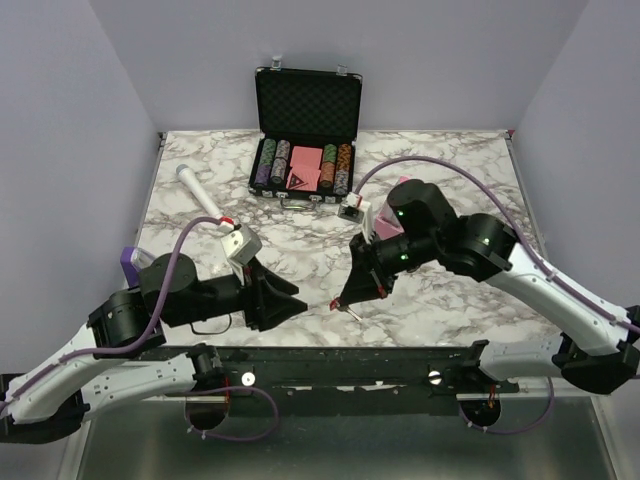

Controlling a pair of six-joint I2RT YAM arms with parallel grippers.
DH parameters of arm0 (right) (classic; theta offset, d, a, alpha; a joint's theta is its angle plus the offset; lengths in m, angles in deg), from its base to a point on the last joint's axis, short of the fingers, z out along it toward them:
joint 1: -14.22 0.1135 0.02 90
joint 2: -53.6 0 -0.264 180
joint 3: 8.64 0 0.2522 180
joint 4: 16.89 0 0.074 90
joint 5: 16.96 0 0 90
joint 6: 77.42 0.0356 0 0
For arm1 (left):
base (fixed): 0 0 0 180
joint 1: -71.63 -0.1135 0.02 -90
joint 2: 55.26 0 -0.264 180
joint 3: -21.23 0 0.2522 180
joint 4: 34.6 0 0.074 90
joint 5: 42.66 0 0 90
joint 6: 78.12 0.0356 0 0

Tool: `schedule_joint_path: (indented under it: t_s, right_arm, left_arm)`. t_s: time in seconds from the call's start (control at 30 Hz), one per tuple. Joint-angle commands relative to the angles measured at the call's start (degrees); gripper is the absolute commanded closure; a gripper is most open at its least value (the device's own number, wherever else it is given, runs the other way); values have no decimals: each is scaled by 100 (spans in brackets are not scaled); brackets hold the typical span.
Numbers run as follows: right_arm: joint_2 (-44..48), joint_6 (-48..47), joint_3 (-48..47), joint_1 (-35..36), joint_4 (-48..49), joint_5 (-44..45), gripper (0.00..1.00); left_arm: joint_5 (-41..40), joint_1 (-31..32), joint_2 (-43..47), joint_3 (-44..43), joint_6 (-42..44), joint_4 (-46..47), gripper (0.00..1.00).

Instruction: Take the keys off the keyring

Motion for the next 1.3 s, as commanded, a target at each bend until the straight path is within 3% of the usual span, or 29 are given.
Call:
schedule_joint_path:
  t_s: [0.0,0.27,0.47,0.77,0.93,1.03,1.17,1.27]
  right_arm:
    - [287,-328,33,40,853,-1072,99]
    - [489,-328,-309,31,1179,-1380,99]
    - [446,-416,-459,31,995,-1451,99]
    - [534,-442,-503,22,994,-1354,99]
    - [560,-469,-538,40,1003,-1346,99]
    - [560,-469,-538,22,1012,-1372,99]
    - [569,-469,-538,22,986,-1398,99]
    - [604,-477,-521,31,1003,-1363,99]
  left_arm:
    - [1765,-418,-291,-421,576,676,48]
    - [2880,-867,-1090,-1370,708,456,54]
    - [3496,-946,-1706,-1828,849,122,67]
    - [3576,-964,-1988,-2074,946,-177,68]
    - [3655,-964,-2102,-2127,946,-239,75]
    - [3594,-973,-2146,-2179,963,-309,74]
    - [3488,-1016,-2155,-2206,884,-266,59]
    - [3619,-1043,-2181,-2145,709,-20,59]
